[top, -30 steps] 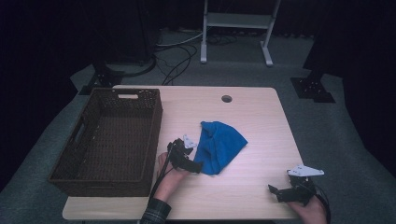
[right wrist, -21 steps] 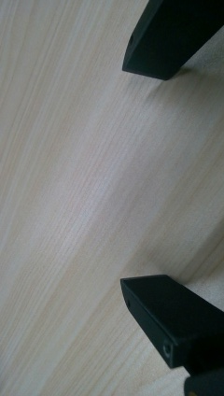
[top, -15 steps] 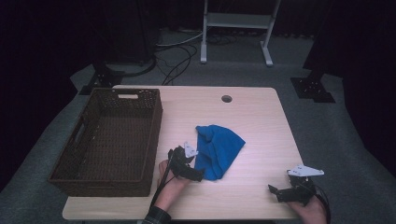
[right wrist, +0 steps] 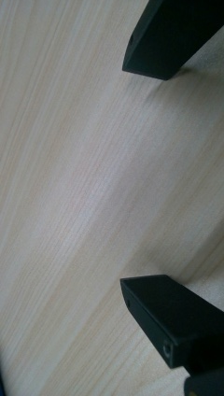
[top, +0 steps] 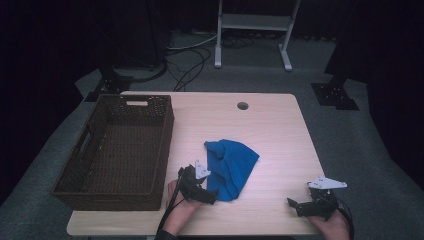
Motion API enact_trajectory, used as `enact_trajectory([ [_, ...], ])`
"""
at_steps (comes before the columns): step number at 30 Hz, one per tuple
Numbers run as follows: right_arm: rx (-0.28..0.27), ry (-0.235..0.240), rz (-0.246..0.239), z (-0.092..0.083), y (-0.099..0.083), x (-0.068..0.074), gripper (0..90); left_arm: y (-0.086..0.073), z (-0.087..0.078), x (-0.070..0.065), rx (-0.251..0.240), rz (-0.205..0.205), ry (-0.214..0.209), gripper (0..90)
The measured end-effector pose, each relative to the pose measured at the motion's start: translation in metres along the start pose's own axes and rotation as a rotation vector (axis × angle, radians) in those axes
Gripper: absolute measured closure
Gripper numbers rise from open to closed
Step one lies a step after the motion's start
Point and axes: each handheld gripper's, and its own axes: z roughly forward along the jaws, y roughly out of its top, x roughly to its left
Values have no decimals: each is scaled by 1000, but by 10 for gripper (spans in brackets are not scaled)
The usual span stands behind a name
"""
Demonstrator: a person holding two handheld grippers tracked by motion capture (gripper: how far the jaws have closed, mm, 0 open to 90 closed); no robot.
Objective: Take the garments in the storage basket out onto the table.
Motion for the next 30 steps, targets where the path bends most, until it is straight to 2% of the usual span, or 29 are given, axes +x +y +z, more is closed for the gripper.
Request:
enact_trajectory([
  [7, 0, 0, 1, 0, 0, 0, 0, -4, -4, -4, 5, 2, -15, 3],
  [21, -1, -2, 2, 0, 0, 0, 0, -3, -3, -1, 6, 20, -38, 1],
  [30, -2, -18, 15, 0, 0, -1, 0, -3, -3, -1, 6, 18, -36, 1],
])
